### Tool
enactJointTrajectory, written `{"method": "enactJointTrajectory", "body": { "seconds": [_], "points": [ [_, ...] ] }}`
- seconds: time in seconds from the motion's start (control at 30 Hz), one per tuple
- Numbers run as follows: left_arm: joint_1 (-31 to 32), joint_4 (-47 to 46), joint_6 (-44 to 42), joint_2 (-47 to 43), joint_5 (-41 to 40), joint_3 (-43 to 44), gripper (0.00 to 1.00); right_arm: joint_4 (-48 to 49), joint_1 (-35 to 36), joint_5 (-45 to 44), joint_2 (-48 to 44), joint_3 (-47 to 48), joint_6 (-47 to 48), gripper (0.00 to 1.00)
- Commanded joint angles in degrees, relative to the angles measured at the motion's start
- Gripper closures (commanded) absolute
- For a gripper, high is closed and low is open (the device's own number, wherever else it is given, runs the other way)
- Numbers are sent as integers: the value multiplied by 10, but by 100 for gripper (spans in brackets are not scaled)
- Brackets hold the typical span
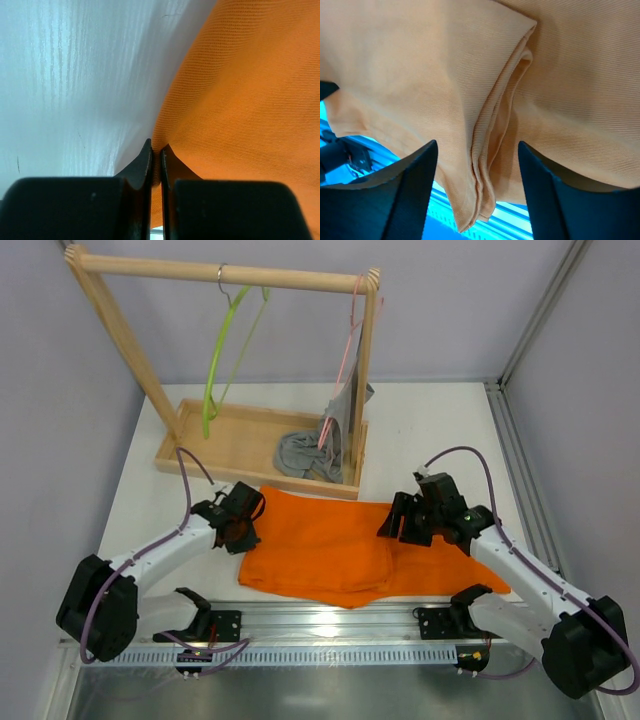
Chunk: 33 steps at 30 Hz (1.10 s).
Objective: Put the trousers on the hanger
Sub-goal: Fold the trousers
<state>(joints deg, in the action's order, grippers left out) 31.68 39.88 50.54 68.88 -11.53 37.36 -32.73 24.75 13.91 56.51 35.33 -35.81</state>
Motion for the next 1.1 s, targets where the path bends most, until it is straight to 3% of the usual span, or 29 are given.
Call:
{"method": "enactJointTrajectory", "body": {
  "seconds": [0.0,0.13,0.17,0.27,0.43,0.63,0.87,1.07],
  "points": [
    [-9,21,3,5,-44,-1,100,37,-1,-19,-18,-15,-36,30],
    [-9,30,2,4,-58,9,90,106,-4,4,19,-34,-57,28],
    [-9,42,2,1,-60,22,76,115,-5,5,25,-34,-60,28],
    [-9,68,-9,-13,-68,52,53,150,-4,9,40,-43,-77,28],
    [-1,65,-16,-58,-26,104,49,198,-5,6,54,-68,-104,28],
    [7,-82,2,-58,105,26,48,253,-4,13,82,-89,-108,28],
    [7,-136,6,17,111,-20,48,304,-3,52,118,-61,-79,28],
    [7,-132,5,62,97,-40,48,229,-3,-31,-3,3,14,28]
  ]
}}
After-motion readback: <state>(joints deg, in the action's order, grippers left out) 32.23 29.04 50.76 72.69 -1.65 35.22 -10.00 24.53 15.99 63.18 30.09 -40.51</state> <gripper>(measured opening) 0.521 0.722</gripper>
